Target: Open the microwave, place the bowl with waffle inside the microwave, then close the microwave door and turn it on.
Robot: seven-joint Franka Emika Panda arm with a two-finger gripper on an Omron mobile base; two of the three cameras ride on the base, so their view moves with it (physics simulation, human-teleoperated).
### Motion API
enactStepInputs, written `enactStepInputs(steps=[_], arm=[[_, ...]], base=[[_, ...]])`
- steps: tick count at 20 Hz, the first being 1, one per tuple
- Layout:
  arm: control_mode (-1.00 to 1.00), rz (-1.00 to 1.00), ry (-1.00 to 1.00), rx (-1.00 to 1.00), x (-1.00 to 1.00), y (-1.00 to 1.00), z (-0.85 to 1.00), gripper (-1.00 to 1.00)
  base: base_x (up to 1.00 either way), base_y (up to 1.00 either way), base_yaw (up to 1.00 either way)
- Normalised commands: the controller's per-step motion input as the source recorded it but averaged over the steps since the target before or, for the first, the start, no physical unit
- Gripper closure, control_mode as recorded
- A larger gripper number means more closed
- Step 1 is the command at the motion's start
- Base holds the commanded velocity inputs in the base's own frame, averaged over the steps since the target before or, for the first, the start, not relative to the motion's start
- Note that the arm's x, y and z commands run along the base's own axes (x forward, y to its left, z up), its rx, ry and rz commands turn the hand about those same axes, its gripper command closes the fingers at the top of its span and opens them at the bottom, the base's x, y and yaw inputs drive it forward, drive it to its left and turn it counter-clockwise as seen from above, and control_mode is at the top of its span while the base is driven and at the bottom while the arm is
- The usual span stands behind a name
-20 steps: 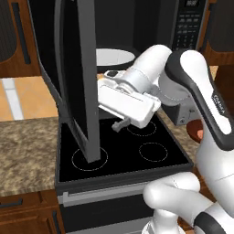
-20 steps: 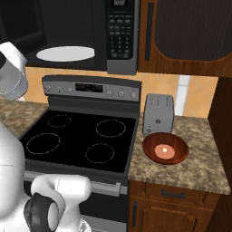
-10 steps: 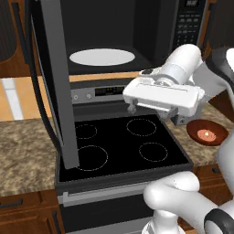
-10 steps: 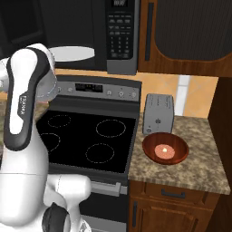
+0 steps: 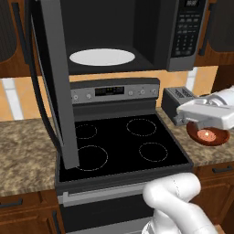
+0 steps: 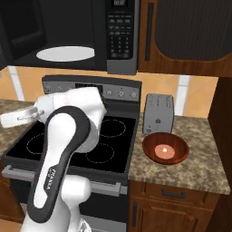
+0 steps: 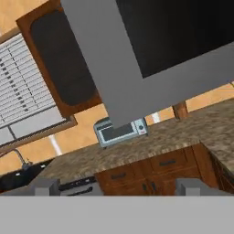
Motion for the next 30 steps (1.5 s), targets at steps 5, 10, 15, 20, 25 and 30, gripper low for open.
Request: enactStepInputs(steps=[5, 10, 15, 20, 25, 30], arm=[[-1.0, -0.62, 0.29, -0.33, 0.19, -0.85, -0.05, -1.0], [-1.0, -0.37, 0.41, -0.38, 0.61, -0.66, 0.02, -1.0], [-1.0, -0.27, 0.21, -0.4, 0.74, -0.37, -0.11, -1.0], [-1.0, -0.27, 0.0, -0.5, 0.36, -0.36, -0.63, -1.0], [-1.0, -0.23, 0.02, -0.47, 0.15, -0.44, -0.34, -1.0], [-1.0, -0.32, 0.15, -0.35, 0.34, -0.54, -0.05, -1.0]], base=[[0.0, 0.0, 0.0], [0.0, 0.0, 0.0], [0.0, 0.0, 0.0], [0.0, 0.0, 0.0], [0.0, 0.0, 0.0], [0.0, 0.0, 0.0]])
